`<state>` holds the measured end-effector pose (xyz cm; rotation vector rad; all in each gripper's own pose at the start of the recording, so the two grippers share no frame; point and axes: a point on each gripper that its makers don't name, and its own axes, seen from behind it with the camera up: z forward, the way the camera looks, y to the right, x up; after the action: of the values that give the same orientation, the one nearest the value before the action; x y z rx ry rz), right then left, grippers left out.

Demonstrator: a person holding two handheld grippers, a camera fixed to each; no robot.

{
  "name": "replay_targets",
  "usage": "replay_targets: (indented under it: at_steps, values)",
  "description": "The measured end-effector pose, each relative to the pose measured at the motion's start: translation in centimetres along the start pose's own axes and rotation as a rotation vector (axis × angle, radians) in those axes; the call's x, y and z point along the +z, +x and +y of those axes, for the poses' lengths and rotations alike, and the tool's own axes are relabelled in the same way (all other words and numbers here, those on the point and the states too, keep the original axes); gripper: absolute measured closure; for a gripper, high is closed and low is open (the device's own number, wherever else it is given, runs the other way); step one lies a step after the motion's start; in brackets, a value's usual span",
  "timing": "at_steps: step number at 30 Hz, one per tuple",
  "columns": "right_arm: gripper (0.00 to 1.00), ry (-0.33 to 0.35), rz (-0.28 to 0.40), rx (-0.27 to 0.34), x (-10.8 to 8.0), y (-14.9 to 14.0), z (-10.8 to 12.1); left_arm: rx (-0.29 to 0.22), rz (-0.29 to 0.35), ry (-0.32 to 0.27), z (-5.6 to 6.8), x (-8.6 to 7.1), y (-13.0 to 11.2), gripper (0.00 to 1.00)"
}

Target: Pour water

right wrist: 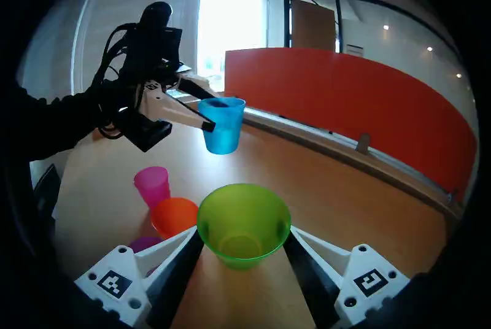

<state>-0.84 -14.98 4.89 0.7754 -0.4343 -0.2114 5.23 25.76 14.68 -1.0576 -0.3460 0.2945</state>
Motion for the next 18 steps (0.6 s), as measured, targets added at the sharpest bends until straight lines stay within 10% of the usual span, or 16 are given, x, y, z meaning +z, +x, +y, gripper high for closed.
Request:
replay_targets:
  at_steps: [18]
  values:
    - [0.10, -0.007, 0.027, -0.001, -0.4, 0.5, -0.5, -0.031, 0.145, 0.066, 1.0, -1.1, 1.7, 0.16]
